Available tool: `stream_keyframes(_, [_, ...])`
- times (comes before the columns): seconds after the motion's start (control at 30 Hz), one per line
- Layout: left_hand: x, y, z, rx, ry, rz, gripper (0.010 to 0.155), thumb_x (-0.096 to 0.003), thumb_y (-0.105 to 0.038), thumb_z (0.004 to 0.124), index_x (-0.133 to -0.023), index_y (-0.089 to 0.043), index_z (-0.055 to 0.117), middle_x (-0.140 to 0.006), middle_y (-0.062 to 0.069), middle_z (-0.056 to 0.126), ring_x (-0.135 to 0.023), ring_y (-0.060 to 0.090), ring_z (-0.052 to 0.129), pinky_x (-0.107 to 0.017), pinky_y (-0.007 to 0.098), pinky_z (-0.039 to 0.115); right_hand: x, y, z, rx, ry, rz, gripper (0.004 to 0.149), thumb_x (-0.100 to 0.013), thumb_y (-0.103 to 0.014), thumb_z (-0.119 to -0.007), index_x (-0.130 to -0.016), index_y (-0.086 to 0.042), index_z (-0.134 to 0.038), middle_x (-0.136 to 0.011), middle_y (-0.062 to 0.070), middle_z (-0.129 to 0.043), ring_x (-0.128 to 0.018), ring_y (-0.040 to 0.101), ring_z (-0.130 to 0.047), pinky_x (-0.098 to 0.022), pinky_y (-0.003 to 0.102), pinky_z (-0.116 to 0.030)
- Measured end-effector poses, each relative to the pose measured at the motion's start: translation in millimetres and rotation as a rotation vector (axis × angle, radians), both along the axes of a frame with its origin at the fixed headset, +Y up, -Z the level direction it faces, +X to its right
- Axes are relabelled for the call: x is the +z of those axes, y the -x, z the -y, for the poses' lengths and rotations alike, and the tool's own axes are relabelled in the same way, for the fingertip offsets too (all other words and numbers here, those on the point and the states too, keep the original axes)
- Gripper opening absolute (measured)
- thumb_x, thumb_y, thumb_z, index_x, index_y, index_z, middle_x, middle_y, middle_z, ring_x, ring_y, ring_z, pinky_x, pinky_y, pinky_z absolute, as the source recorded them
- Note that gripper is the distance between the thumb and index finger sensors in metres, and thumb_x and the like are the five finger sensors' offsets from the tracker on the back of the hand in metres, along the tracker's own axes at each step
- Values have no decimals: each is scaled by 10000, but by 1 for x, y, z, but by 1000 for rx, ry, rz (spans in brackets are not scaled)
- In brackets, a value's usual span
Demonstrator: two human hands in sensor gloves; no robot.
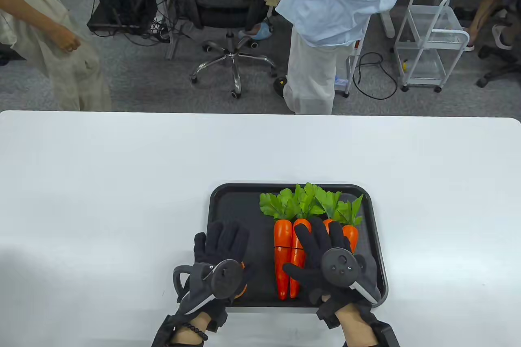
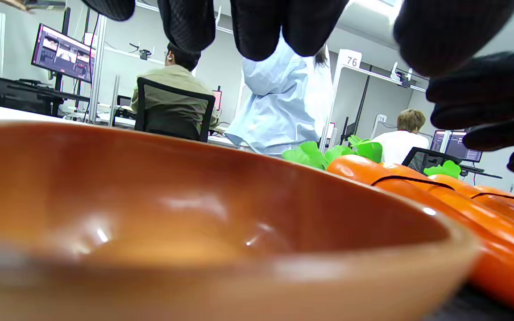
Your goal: Pinch and pull to detach rubber bands
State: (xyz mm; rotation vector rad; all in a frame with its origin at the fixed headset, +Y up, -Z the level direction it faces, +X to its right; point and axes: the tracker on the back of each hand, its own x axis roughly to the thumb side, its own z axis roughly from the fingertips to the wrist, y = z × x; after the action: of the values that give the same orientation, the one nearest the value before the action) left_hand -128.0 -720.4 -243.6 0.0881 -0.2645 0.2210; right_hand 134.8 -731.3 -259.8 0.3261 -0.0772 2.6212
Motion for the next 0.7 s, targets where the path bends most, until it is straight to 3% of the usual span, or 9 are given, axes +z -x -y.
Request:
stream_keyframes(0.4, [1, 4, -2, 33, -5, 11, 738, -485, -647, 651, -1127, -300, 540, -1283, 72, 539, -1141, 494, 545, -749, 738, 459, -2, 4, -4, 39, 16, 50, 850, -431, -662, -826, -1108, -259, -504, -1150, 194, -451, -941, 652, -508, -618, 674, -583])
stream_keyframes(0.7, [3, 7, -6, 50, -27, 4, 732, -488, -639, 652, -1126, -294, 549, -1279, 75, 550, -1133, 501, 557, -746, 737, 469, -12, 27, -17, 192, 57, 120, 810, -450, -626, -829, -1101, -248, -529, -1127, 222, -490, -872, 613, -671, -544, 591, -717])
